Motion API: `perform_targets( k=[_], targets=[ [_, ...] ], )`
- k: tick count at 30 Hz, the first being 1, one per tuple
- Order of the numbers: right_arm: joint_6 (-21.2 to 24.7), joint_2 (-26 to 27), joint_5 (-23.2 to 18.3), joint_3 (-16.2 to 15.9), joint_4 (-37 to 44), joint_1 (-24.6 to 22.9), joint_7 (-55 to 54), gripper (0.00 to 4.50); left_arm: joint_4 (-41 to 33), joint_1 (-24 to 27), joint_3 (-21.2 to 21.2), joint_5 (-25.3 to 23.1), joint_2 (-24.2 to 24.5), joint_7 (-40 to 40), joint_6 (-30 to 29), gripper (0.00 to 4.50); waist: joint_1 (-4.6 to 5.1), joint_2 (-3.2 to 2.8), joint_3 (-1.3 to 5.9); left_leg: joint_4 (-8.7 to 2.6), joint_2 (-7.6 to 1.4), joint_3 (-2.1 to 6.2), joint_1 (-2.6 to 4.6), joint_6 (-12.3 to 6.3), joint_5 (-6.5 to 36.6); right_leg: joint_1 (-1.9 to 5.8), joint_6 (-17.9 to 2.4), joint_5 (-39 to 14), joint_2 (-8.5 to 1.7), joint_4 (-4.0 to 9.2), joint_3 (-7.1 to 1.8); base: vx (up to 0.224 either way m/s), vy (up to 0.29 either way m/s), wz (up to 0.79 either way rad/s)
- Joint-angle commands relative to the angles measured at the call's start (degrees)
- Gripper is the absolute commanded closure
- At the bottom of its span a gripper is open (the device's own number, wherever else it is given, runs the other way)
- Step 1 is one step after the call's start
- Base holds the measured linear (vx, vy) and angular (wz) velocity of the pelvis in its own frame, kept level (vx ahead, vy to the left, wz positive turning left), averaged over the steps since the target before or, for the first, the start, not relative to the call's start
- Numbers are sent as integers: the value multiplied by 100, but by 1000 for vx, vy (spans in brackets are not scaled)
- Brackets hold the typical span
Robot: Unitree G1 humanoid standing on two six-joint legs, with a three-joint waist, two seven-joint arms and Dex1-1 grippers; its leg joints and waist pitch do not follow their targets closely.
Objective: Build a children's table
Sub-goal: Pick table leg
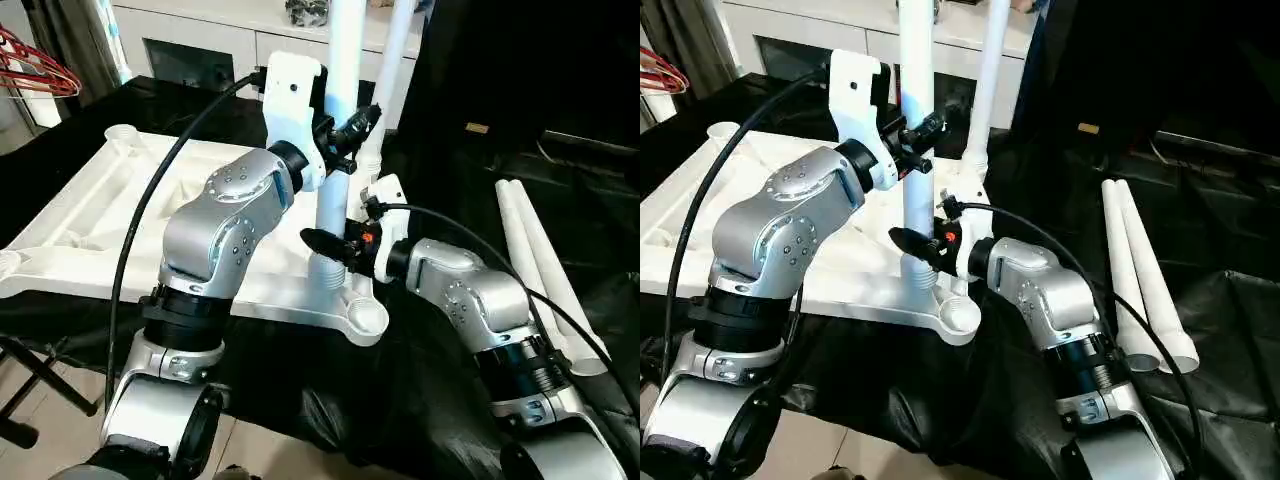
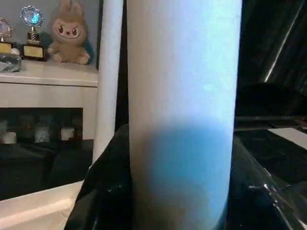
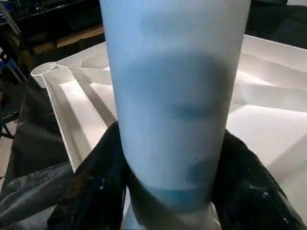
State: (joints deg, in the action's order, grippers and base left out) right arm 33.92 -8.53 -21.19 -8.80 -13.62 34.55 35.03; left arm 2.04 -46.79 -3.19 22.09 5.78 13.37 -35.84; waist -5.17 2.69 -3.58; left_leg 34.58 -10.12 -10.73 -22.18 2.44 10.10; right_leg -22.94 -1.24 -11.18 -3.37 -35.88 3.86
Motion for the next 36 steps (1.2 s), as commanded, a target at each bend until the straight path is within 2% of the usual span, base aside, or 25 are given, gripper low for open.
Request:
perform_targets(
  k=[1,3,5,7,9,10,12,14,15,16,17,18,19,24,36],
  targets=[
    [-88,-65,53,133,-67,81,10,257,-91,-57,9,-38,-25,23,20,275,-2,-57,424,-378,-327,149,132,186,750,323,-990,-534,-509,407,-325,0,0,0],
    [-148,-103,-60,206,-22,52,191,258,-137,-16,5,148,55,341,-80,205,-7,-66,428,-376,-322,149,128,170,711,328,-1007,-468,-511,402,-323,0,0,0],
    [-160,-111,-84,218,-9,44,230,259,-151,-5,7,190,70,412,-89,205,-5,-62,432,-374,-322,149,128,161,699,332,-1030,-417,-509,391,-323,0,0,0],
    [-142,-211,-443,367,236,-81,682,260,-27,5,169,299,166,575,-97,185,-20,-64,429,-367,-321,140,137,118,760,336,-1065,-429,-514,403,-327,0,0,0],
    [-151,-277,-581,400,366,-152,910,263,-20,36,219,402,226,743,-114,162,-29,-66,425,-373,-321,143,129,64,749,344,-1049,-410,-504,404,-322,0,0,0],
    [-135,-357,-718,419,498,-224,1152,263,-29,76,278,543,295,937,-169,162,-22,-90,426,-376,-325,153,130,68,745,336,-1066,-402,-501,392,-316,0,0,0],
    [7,-600,-1008,424,807,-391,1730,264,-51,160,443,896,466,1334,-422,153,-28,-68,425,-370,-318,140,126,31,746,349,-1098,-380,-498,393,-317,0,0,0],
    [134,-845,-1223,373,1065,-542,2286,264,-69,221,623,1330,616,1747,-768,145,-54,-82,428,-361,-322,146,126,-17,720,365,-1160,-330,-505,377,-314,0,0,0],
    [239,-980,-1337,334,1196,-606,2535,264,-89,250,701,1537,666,1965,-871,145,-40,-87,424,-364,-322,144,133,-33,736,339,-1184,-354,-488,385,-307,0,0,0],
    [284,-1040,-1392,318,1251,-633,2645,264,-96,262,731,1623,688,2063,-906,145,-38,-82,422,-358,-308,137,133,-35,746,344,-1199,-395,-488,388,-305,0,0,0],
    [316,-1087,-1434,307,1290,-653,2726,264,-100,271,755,1693,705,2139,-935,145,-43,-82,410,-367,-315,139,134,-27,822,341,-1193,-567,-497,413,-307,0,0,0],
    [397,-1234,-1553,287,1377,-707,2948,264,-93,305,849,1985,758,2419,-1055,145,-51,-75,408,-360,-308,136,139,-14,898,343,-1196,-765,-510,427,-306,0,0,0],
    [395,-1268,-1552,285,1371,-709,2978,264,-95,318,860,2085,787,2520,-1130,145,-57,-82,404,-369,-328,142,149,15,927,320,-1172,-870,-510,433,-311,0,0,0],
    [453,-1378,-1638,343,1411,-737,3088,264,-329,440,911,2503,847,2814,-1367,145,-53,-78,399,-374,-325,147,155,85,997,309,-1103,-1125,-509,454,-308,0,0,0],
    [464,-1369,-1692,350,1450,-763,3086,264,-252,380,1041,2596,614,2479,-1294,258,-86,-44,415,-358,-318,142,136,38,806,319,-1030,-999,-502,443,-310,0,0,0]
  ],
)
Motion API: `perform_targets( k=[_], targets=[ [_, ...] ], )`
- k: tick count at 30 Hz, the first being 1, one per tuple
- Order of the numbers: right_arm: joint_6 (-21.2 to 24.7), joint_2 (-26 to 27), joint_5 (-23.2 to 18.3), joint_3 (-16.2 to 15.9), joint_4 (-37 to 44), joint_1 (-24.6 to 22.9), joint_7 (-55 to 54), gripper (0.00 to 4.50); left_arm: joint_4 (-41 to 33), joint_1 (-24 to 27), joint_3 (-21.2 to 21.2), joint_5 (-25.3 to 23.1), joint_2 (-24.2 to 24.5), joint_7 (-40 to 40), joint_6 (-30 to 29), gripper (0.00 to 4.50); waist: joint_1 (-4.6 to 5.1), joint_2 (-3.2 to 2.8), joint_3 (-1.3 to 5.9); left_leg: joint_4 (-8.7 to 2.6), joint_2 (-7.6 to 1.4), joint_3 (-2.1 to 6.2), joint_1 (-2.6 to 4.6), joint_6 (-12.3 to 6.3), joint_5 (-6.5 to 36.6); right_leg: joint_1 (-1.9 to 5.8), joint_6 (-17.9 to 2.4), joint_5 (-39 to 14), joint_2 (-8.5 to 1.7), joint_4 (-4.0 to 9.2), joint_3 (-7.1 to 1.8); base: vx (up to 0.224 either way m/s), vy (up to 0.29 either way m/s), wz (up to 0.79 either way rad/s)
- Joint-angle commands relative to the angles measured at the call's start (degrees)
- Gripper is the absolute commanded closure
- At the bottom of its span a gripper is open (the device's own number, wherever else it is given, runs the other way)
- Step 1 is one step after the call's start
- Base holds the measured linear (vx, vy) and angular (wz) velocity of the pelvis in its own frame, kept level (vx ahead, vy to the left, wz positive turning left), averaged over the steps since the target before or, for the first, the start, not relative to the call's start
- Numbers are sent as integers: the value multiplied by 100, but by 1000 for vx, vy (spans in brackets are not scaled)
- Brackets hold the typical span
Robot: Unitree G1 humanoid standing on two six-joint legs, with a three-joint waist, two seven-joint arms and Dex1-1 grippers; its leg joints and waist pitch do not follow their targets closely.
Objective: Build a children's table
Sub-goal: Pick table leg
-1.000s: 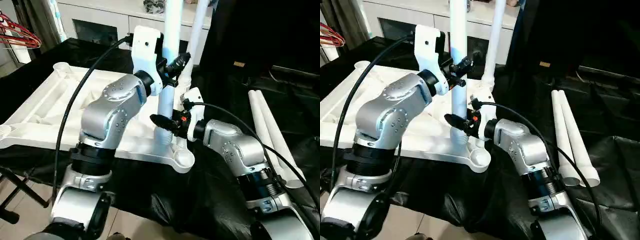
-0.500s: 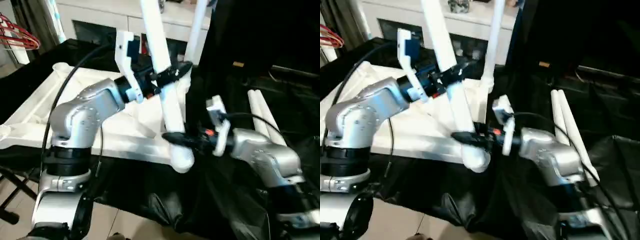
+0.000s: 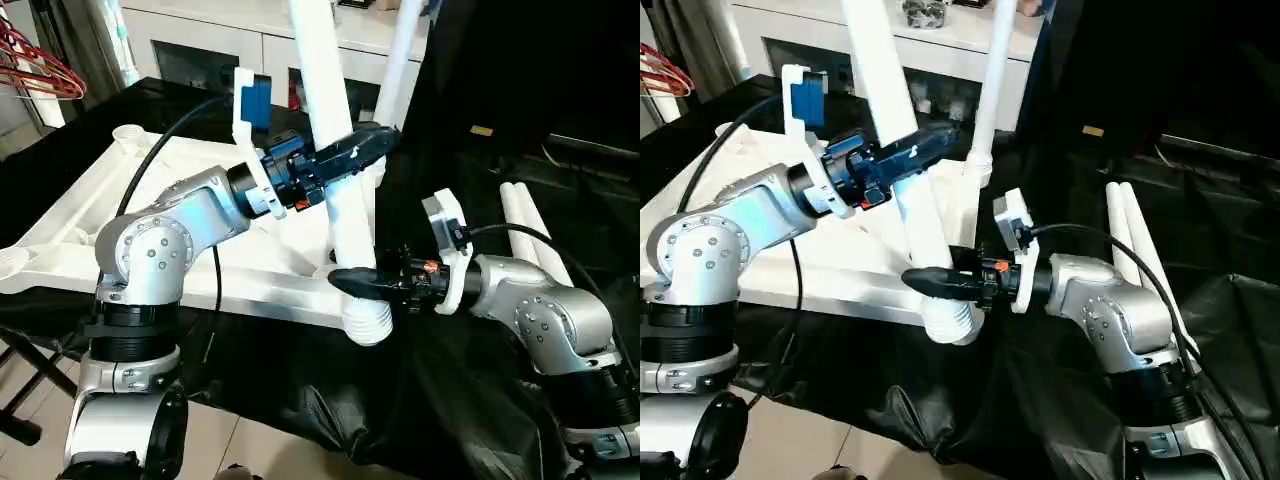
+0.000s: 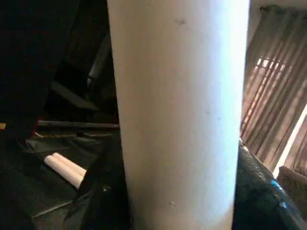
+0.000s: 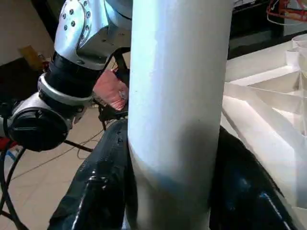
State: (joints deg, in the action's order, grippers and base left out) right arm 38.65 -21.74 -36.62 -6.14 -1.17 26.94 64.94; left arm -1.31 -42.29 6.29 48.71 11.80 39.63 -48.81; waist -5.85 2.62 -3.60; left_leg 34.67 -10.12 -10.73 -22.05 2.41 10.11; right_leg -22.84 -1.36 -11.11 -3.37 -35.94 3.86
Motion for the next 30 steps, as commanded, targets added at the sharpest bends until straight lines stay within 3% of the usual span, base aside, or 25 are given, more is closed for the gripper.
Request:
perform_targets(
  k=[1,6,9,13,15,19,24,30],
  targets=[
    [-11,-47,-151,84,210,-9,91,264,89,-74,113,-59,5,-187,9,262,-15,-39,414,-369,-319,143,123,39,803,308,-1017,-1007,-500,448,-309,0,0,0],
    [-160,-39,18,51,196,-12,-12,264,70,-94,104,-206,-5,-392,41,269,-17,-27,416,-365,-319,143,118,42,786,313,-983,-1048,-505,452,-310,0,0,0],
    [-65,54,86,54,76,67,-250,194,-5,-111,-72,-450,60,-564,101,270,-12,-23,411,-374,-324,149,123,53,798,303,-949,-1116,-503,456,-308,0,0,0],
    [-422,324,693,-82,-282,244,-978,173,38,-243,-359,-1095,89,-1120,298,270,7,1,410,-379,-328,153,129,126,803,285,-825,-1282,-509,467,-309,0,0,0],
    [-157,419,719,-64,-447,356,-1279,147,150,-326,-417,-1310,74,-1350,377,270,17,17,410,-378,-317,149,123,142,780,296,-783,-1306,-510,471,-314,0,0,0],
    [-147,570,913,-139,-672,511,-1605,144,272,-414,-523,-1504,69,-1446,493,271,19,8,422,-376,-312,148,122,131,663,286,-788,-1120,-502,444,-313,0,0,0],
    [-243,754,1169,-238,-846,693,-1867,144,245,-474,-676,-1627,22,-1424,483,271,18,17,444,-361,-317,134,115,71,405,299,-1027,-474,-501,364,-310,0,0,0],
    [-267,762,1344,-397,-978,763,-1924,144,231,-442,-802,-1732,64,-1289,521,271,14,8,421,-376,-320,131,126,142,656,303,-962,-796,-515,410,-320,0,0,0]
  ],
)
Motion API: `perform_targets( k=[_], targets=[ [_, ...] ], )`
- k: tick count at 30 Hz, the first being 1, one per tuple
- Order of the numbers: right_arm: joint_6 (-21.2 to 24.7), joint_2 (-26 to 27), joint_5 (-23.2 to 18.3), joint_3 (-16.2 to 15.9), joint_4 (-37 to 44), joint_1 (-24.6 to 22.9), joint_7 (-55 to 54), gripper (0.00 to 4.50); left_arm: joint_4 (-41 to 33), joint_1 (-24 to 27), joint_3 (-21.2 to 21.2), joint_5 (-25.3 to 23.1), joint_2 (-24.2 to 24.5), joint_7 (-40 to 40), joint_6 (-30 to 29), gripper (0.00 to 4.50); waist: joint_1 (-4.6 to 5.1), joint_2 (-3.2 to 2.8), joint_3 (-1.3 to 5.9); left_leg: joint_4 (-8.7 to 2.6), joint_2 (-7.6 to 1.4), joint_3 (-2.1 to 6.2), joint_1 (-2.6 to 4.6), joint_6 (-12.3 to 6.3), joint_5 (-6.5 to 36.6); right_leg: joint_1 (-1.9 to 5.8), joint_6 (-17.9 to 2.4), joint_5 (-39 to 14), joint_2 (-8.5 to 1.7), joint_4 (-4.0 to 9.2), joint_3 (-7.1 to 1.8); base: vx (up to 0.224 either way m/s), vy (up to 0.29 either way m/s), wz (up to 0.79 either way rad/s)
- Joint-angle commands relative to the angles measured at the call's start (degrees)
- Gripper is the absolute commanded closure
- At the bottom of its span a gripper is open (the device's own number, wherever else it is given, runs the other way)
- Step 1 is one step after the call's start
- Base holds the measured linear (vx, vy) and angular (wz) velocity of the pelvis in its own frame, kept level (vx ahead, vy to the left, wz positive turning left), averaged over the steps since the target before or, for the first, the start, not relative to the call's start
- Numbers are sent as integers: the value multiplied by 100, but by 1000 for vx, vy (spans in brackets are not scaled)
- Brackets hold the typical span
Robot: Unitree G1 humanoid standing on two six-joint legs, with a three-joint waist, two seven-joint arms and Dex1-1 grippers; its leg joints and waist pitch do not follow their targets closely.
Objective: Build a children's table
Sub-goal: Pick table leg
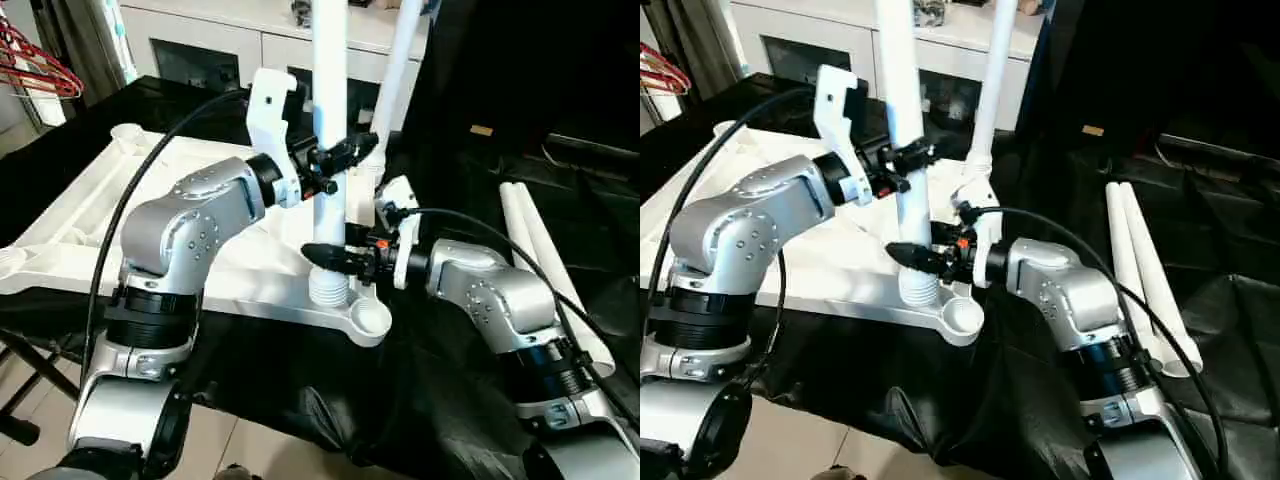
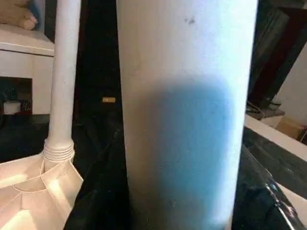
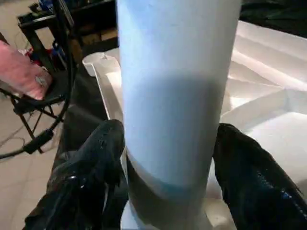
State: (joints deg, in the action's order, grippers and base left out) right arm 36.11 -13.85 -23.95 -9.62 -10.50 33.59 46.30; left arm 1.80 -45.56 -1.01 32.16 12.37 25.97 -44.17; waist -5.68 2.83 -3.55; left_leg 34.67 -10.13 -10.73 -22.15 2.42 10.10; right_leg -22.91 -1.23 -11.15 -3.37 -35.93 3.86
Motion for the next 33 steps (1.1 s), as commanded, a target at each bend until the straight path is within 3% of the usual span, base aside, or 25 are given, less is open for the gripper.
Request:
perform_targets(
  k=[1,20,21,33],
  targets=[
    [-4,-13,111,-60,-68,108,-71,144,-93,-110,-106,-77,27,133,56,271,-2,-11,414,-377,-318,132,135,153,677,311,-959,-841,-518,414,-322,0,0,0],
    [17,-36,349,-302,-237,163,135,144,-121,-180,-444,-209,129,624,15,272,16,-34,426,-376,-325,139,135,160,645,323,-1032,-632,-516,383,-322,0,0,0],
    [31,-32,345,-307,-236,154,153,171,-120,-185,-441,-215,120,648,10,272,17,-37,425,-373,-320,137,132,150,644,323,-1038,-617,-515,386,-323,0,0,0],
    [123,-18,336,-292,-272,105,161,256,-103,-229,-392,-177,87,728,-11,272,28,-55,427,-372,-322,140,135,149,653,327,-1089,-557,-513,379,-322,0,0,0]
  ],
)
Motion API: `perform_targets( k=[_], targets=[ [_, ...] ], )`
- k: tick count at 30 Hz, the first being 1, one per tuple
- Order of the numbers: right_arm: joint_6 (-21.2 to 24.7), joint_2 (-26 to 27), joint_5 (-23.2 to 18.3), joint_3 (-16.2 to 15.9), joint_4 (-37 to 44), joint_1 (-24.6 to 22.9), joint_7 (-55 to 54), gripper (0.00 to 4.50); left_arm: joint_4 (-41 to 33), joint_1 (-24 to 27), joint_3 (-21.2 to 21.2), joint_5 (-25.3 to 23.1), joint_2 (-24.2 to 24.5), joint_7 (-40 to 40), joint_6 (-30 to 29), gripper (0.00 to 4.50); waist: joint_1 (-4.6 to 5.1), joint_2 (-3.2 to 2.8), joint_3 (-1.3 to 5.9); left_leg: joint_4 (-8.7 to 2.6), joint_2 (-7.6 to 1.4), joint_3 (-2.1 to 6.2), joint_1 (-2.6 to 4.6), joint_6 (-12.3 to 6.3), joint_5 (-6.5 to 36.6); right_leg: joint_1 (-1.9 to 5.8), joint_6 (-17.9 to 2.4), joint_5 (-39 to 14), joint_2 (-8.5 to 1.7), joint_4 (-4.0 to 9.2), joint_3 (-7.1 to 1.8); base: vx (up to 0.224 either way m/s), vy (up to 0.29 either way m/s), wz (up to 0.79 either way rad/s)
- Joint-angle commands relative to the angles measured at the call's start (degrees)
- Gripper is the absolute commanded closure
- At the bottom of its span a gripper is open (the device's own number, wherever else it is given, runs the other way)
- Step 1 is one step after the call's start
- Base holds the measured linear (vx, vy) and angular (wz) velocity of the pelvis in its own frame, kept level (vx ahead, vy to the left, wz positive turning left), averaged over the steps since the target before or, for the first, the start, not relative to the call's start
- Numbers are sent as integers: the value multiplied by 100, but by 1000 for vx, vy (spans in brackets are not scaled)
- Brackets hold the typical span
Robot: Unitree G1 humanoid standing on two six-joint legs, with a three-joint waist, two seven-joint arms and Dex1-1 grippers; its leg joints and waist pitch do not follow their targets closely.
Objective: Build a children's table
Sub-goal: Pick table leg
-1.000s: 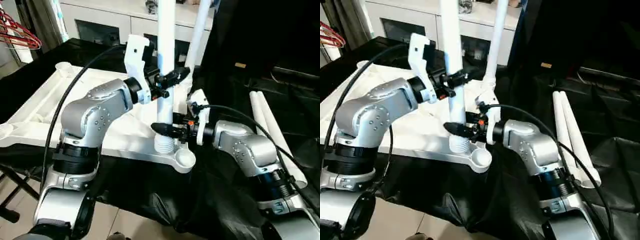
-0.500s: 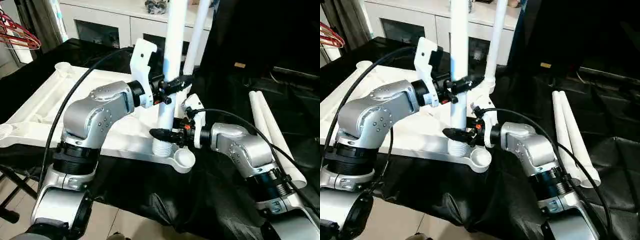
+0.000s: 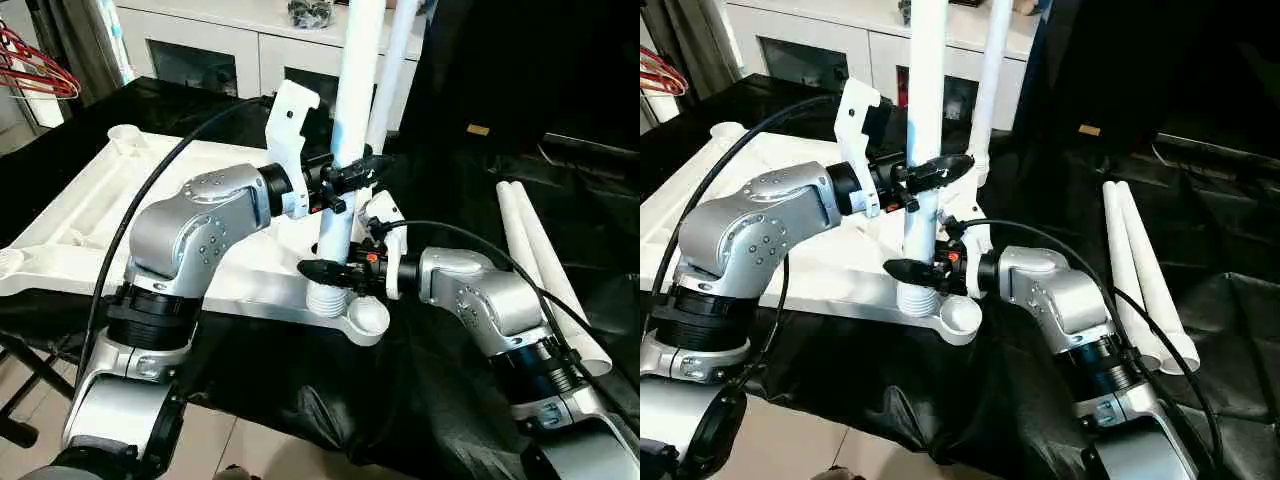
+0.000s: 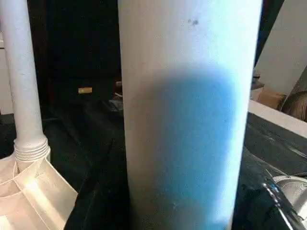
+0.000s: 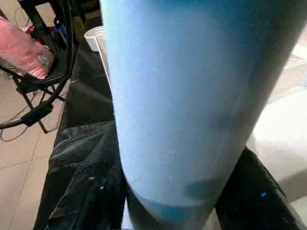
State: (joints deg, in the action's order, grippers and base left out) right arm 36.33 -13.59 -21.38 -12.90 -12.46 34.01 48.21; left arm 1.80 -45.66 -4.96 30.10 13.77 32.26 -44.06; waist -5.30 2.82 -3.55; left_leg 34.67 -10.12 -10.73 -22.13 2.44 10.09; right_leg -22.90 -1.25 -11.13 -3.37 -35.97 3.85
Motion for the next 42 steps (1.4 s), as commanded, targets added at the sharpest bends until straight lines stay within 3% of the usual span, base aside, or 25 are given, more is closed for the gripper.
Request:
perform_targets(
  k=[1,4,5,10,13,15,18,22,23,27,30,33,34,36,37,42],
  targets=[
    [104,-46,82,32,-69,57,-23,257,-105,-222,2,29,-57,113,-18,272,-7,-50,425,-373,-321,138,131,148,671,326,-1083,-575,-510,390,-321,0,0,0],
    [111,-28,65,49,-57,42,-38,261,-122,-231,-15,7,-71,152,70,272,-8,-54,429,-372,-325,142,135,153,668,326,-1086,-547,-510,385,-320,0,0,0],
    [110,-23,62,52,-54,39,-47,261,-127,-230,-18,1,-68,159,78,216,-8,-53,431,-371,-323,142,132,151,658,330,-1090,-529,-510,382,-320,0,0,0],
    [-61,71,68,179,-94,30,-211,261,-157,-205,49,93,-141,211,160,174,-8,-66,432,-371,-324,140,138,162,684,325,-1131,-517,-515,385,-321,0,0,0],
    [-180,177,42,347,-118,24,-403,261,-146,-126,126,16,-239,126,490,163,-1,-65,430,-377,-328,143,142,180,718,324,-1130,-512,-515,392,-321,0,0,0],
    [-276,374,-88,695,-125,33,-772,261,-130,-11,381,26,-372,131,1029,163,-1,-63,434,-376,-327,142,138,182,692,332,-1122,-486,-516,385,-324,0,0,0],
    [-362,477,-125,889,-151,56,-1030,261,-132,83,472,-42,-364,187,1337,163,9,-73,434,-382,-327,146,140,208,728,325,-1101,-548,-523,401,-322,0,0,0],
    [-621,539,-40,1210,-369,132,-1549,262,-259,471,162,-317,128,727,1566,163,44,-121,433,-400,-317,135,168,298,789,296,-973,-621,-486,391,-323,0,0,0],
    [-712,493,5,1315,-466,145,-1660,262,-337,664,56,-277,385,1162,1576,163,33,-142,438,-397,-317,139,179,308,785,284,-966,-638,-498,394,-323,0,0,0],
    [-722,302,117,1331,-340,32,-1602,262,-221,1062,-701,-942,1189,2036,2108,163,49,-150,425,-430,-314,141,182,336,877,282,-856,-730,-468,394,-330,0,0,0],
    [-675,155,141,1314,-197,-97,-1487,262,127,1260,-1141,-1415,1519,2469,2622,163,40,-156,418,-426,-316,127,196,377,910,266,-907,-698,-480,391,-336,0,0,0],
    [-612,-48,123,1235,-9,-265,-1307,262,569,1422,-1488,-1727,1699,2887,3024,163,43,-158,422,-440,-317,133,188,396,982,283,-840,-731,-488,384,-344,0,0,0],
    [-616,-73,121,1228,2,-281,-1279,262,655,1430,-1528,-1787,1704,2941,3125,163,33,-198,417,-441,-313,140,191,394,990,277,-835,-750,-484,402,-343,0,0,0],
    [-581,-143,100,1203,66,-333,-1203,262,974,1421,-1683,-1902,1735,3143,3307,163,36,-169,425,-435,-306,134,184,384,1036,287,-901,-761,-495,411,-345,0,0,0],
    [-572,-172,94,1191,76,-346,-1174,262,1130,1402,-1753,-1964,1737,3206,3422,163,38,-195,424,-433,-310,138,183,390,1076,280,-941,-801,-506,405,-348,0,0,0],
    [-534,-250,129,1181,122,-391,-1076,262,2216,1172,-2049,-2385,1654,3438,3881,163,49,-193,422,-431,-312,147,177,363,1162,295,-945,-972,-518,426,-351,0,0,0]
  ],
)
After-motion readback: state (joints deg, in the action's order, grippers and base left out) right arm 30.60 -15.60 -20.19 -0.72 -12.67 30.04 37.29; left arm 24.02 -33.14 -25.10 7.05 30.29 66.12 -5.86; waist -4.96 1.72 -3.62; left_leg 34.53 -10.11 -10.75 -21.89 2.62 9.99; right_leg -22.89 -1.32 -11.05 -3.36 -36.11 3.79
